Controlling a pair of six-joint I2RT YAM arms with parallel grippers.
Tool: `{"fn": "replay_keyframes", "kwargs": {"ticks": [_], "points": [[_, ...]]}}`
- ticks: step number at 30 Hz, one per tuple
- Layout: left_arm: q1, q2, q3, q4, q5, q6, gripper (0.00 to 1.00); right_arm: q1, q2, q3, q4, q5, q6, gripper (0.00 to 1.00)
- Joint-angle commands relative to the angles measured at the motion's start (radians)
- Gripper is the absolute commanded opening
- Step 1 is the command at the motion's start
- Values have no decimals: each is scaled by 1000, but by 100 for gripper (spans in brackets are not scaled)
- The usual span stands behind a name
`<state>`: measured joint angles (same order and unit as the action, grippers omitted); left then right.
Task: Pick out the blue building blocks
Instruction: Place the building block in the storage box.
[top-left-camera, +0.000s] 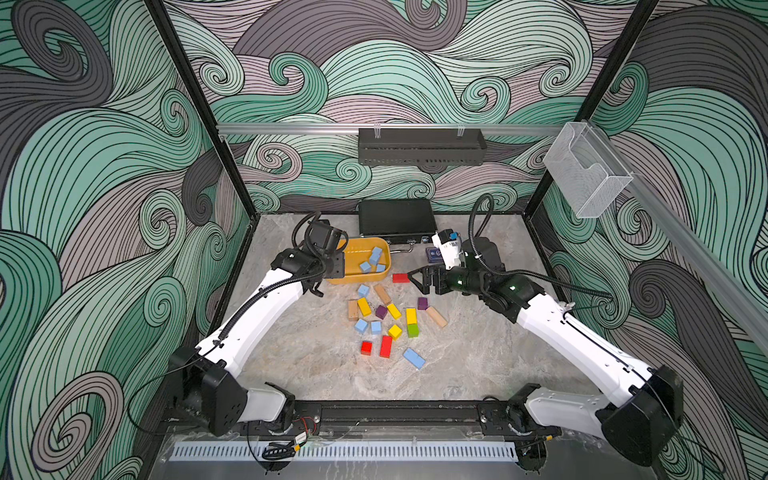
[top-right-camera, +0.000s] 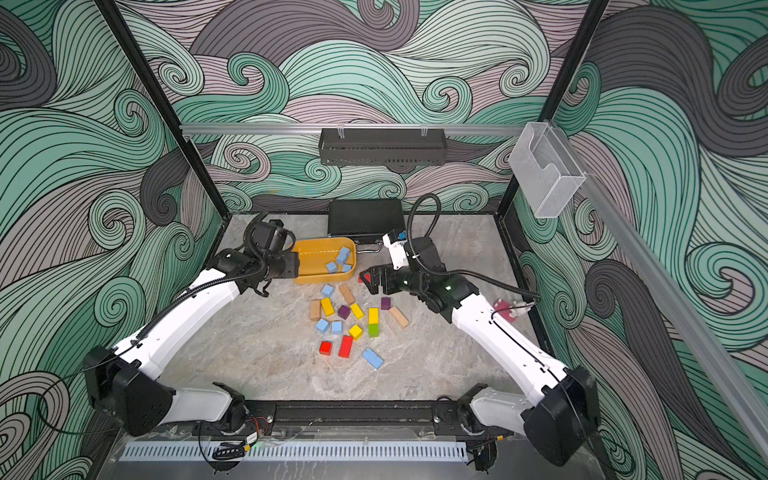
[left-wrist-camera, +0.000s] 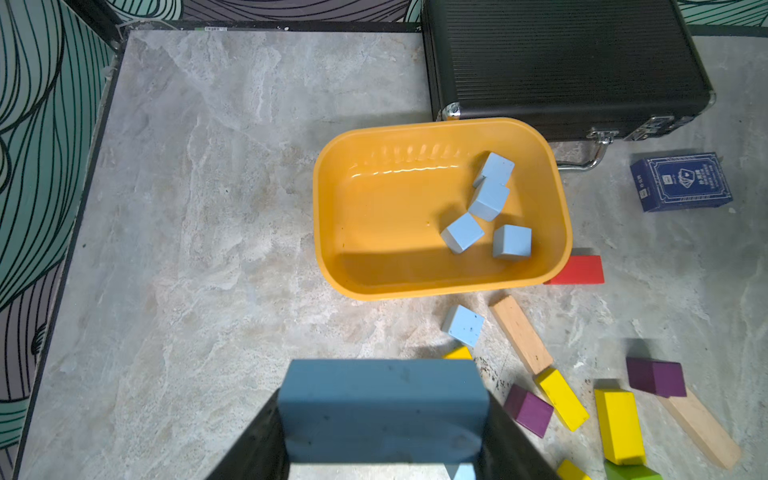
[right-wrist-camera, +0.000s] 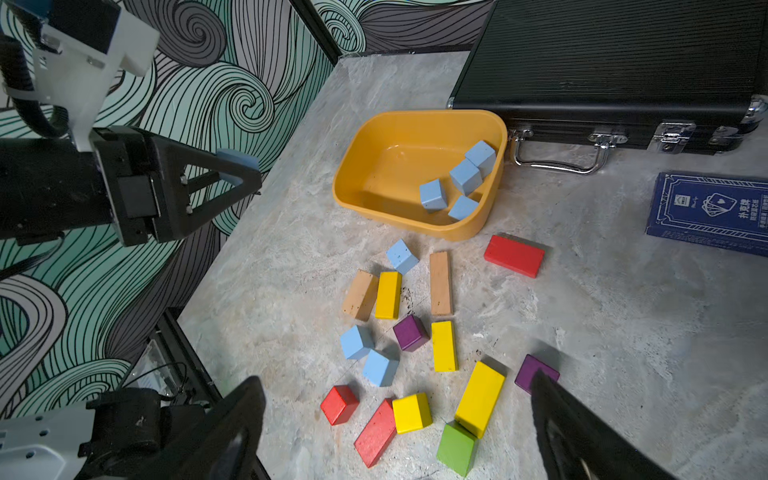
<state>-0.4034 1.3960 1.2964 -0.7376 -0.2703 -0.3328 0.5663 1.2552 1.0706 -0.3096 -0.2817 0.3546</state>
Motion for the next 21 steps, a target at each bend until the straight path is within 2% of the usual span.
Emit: {"fn": "replay_keyframes", "kwargs": {"ticks": [1,12,21], "points": [[31,76,61,39,44,55,0,-20,33,33,72,-29,24,99],[76,324,214,75,103,107,0,-36,150,34,199,-12,53,99],[94,514,346,50,154,100,0,-36,226,54,204,-23,46,99]]}}
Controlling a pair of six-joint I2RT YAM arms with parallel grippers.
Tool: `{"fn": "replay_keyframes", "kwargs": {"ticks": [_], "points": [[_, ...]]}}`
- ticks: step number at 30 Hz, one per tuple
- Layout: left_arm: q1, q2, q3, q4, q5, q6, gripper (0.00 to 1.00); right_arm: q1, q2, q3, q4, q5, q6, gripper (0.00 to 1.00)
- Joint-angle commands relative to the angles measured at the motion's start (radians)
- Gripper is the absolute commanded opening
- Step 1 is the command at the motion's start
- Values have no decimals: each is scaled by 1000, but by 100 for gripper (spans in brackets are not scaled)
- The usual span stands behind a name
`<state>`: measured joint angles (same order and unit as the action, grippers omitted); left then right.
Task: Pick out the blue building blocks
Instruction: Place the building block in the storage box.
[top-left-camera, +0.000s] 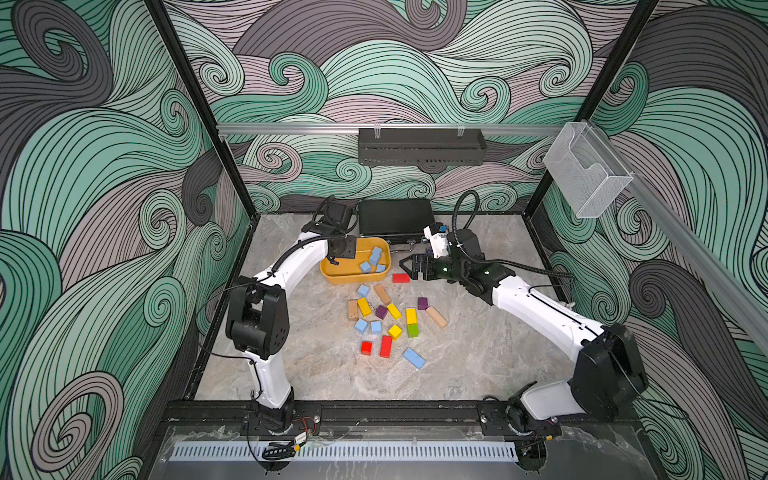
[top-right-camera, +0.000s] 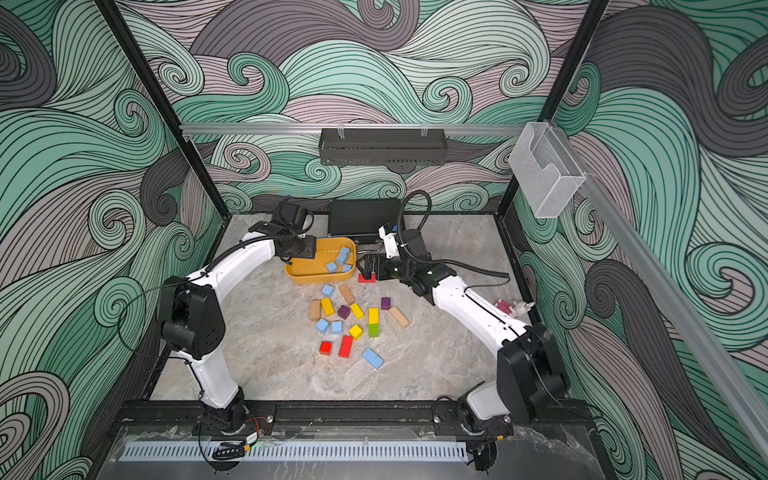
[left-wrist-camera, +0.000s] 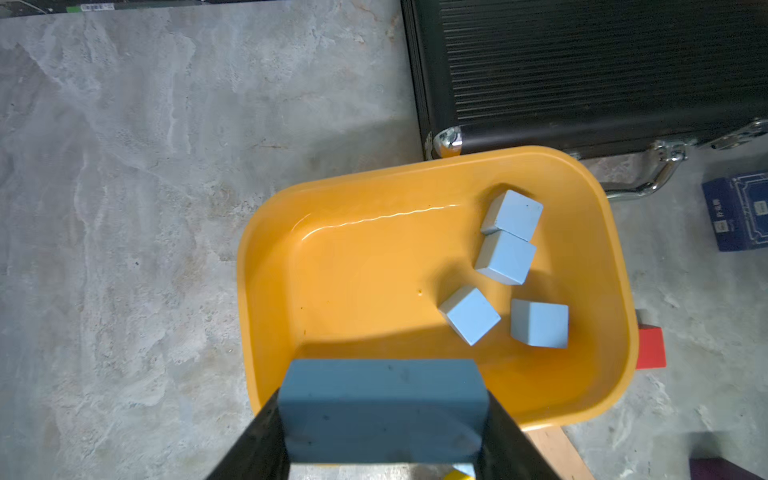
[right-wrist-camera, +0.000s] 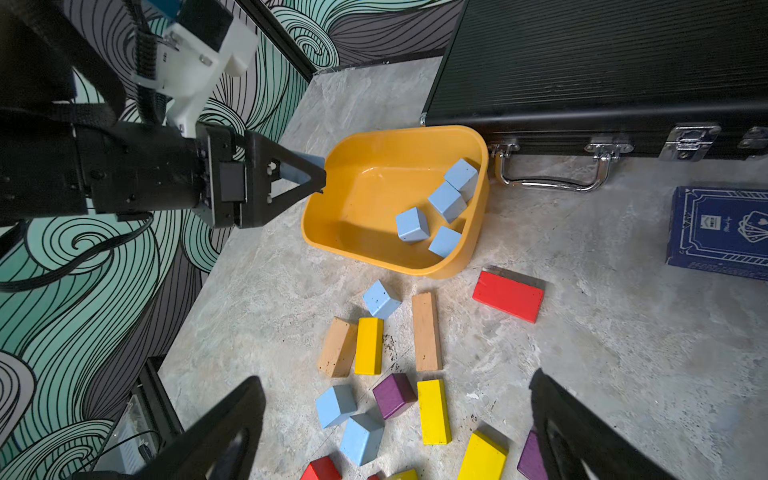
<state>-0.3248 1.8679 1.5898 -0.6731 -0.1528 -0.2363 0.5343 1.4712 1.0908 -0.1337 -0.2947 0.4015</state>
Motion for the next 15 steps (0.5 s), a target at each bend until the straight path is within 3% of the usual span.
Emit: {"fn": "replay_keyframes", "kwargs": {"ticks": [1,6,15], "points": [[18,64,73,-27,44,1,0,-4,16,37,28,-12,-2,99],[34,179,179,-97,53,-15,0,-4,49,66,12,-18,-5,99],[43,280,226,-74,51,-31,0,-4,95,87,-4,-32,-18,99]]}}
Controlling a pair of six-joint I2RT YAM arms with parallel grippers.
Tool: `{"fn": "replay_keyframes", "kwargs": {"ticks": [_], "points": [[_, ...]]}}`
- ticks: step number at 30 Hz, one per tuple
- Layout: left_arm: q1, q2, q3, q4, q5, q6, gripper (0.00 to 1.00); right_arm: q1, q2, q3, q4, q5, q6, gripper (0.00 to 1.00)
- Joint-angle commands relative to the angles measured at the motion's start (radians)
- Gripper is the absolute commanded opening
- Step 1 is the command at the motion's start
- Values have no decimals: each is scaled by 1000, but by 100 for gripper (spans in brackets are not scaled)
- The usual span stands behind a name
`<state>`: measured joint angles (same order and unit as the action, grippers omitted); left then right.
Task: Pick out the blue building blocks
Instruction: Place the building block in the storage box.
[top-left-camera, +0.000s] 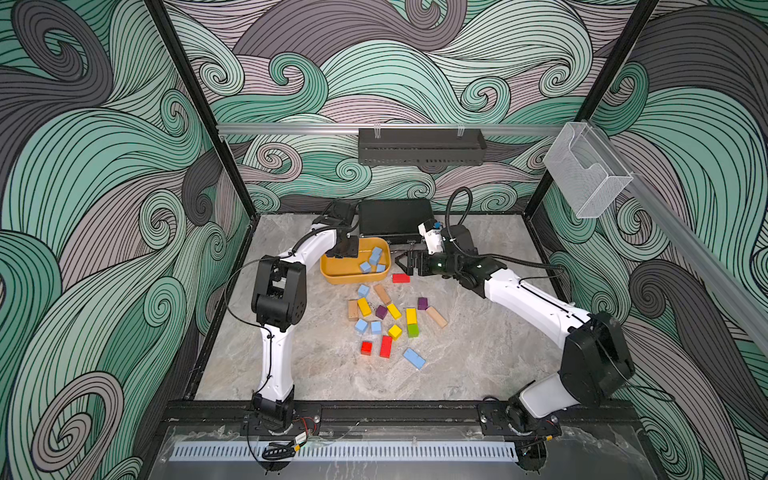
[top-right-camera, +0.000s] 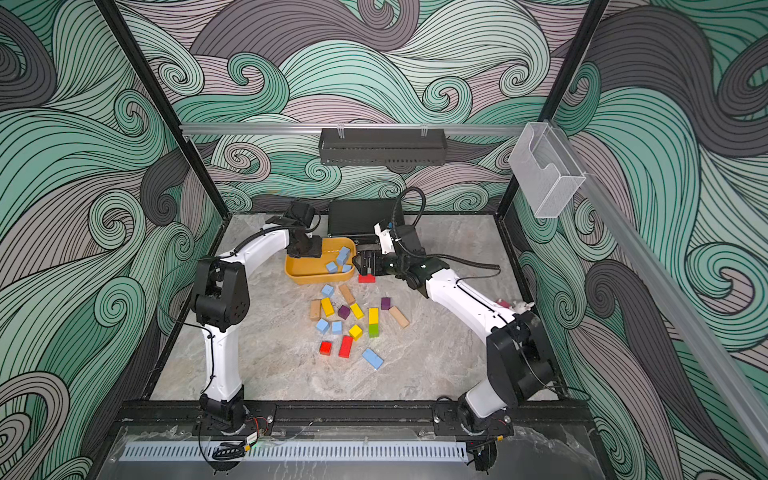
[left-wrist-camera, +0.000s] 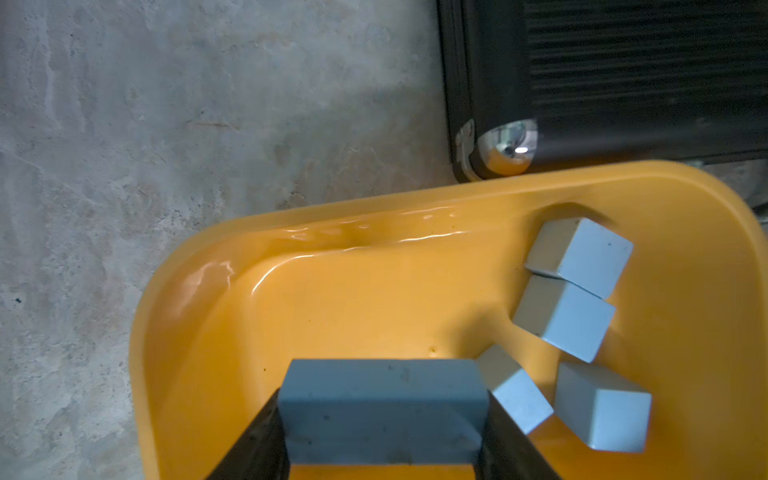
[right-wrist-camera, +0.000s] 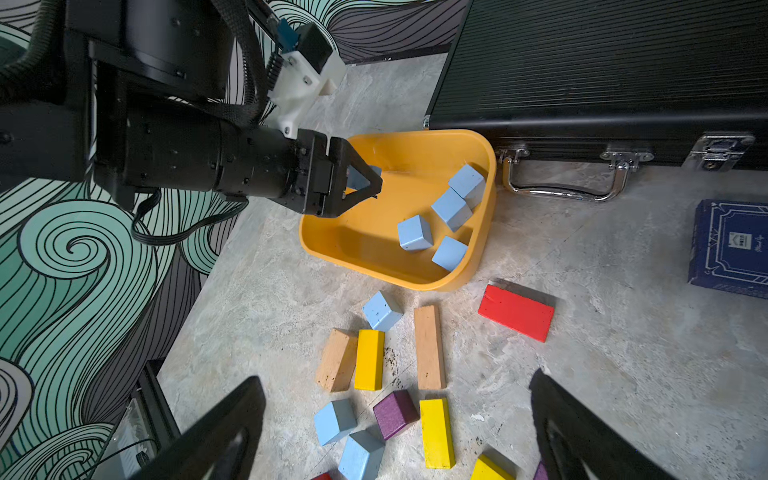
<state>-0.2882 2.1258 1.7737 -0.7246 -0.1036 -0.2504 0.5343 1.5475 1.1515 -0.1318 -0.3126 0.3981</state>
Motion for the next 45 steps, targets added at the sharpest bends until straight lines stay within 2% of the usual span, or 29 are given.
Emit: {"fn": "replay_keyframes", "kwargs": {"ticks": [1,17,24,36,45], "points": [[9,29,44,-20,-1,-17,0,-4,26,28,-5,-18,-14,99],[28,166,125,-20,-18,-14,0,-4,75,17,19,-72,34,99],[39,193,136,-22,-8,-19,6,-3,89,22,2,-61,16,99],[41,190,132,-32,13,-41,37,-3,81,27,-30,-58,2,99],[41,150,133,-36,33,-49,64,-3,47,24,-49,-57,-13,99]]}}
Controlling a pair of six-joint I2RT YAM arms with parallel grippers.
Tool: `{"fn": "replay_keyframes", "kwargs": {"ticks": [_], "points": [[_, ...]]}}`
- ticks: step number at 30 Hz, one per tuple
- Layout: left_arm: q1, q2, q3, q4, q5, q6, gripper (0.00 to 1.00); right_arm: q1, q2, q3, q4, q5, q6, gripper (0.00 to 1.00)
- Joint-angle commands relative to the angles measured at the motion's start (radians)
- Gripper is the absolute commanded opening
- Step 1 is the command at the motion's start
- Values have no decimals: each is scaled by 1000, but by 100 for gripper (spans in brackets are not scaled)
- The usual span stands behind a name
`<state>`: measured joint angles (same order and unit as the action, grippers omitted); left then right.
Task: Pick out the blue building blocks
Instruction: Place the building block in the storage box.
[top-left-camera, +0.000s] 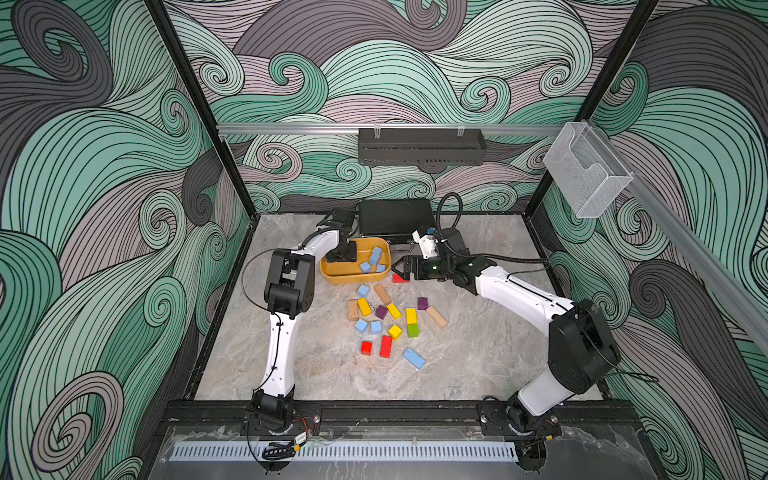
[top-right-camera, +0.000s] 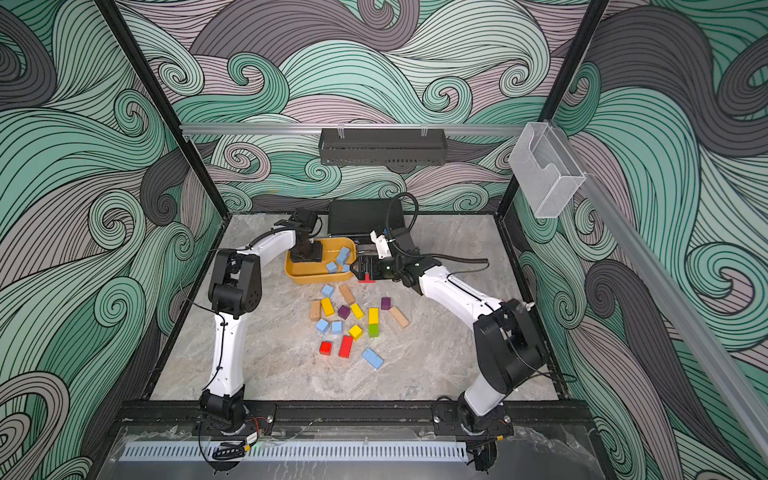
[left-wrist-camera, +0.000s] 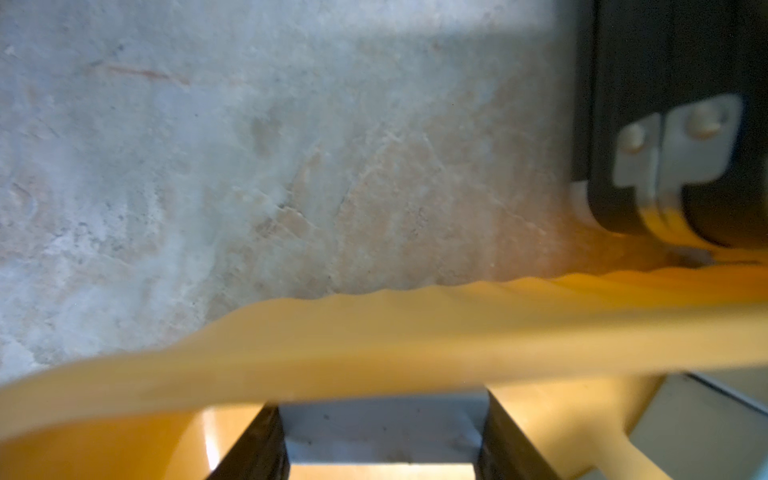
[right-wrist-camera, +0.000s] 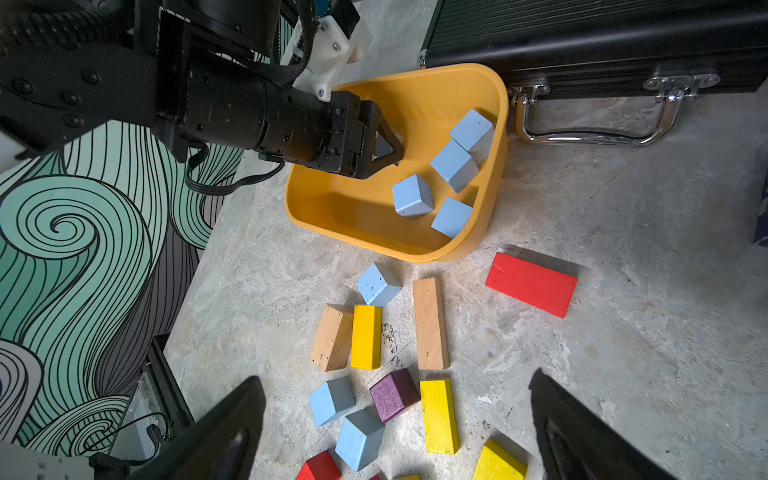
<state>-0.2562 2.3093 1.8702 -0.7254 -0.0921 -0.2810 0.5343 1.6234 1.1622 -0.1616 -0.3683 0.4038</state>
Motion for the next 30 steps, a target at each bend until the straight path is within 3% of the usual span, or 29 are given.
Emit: {"fn": "replay_keyframes", "kwargs": {"ticks": [1,15,19,30], "points": [[8,-39,37,-38,20,-20,67,-2,-33,12,-22,-1,-20,99],[7,-197,-1,-65,68,-53,86,4,-125,-8,-58,12,-34,99],[7,-298,-45,-42,115,-49,99,7,-162,-14,-87,19,-43,99],[-21,-598,-228,-34,161,-8,99,19,-334,-93,-191,82,-95,99]]}}
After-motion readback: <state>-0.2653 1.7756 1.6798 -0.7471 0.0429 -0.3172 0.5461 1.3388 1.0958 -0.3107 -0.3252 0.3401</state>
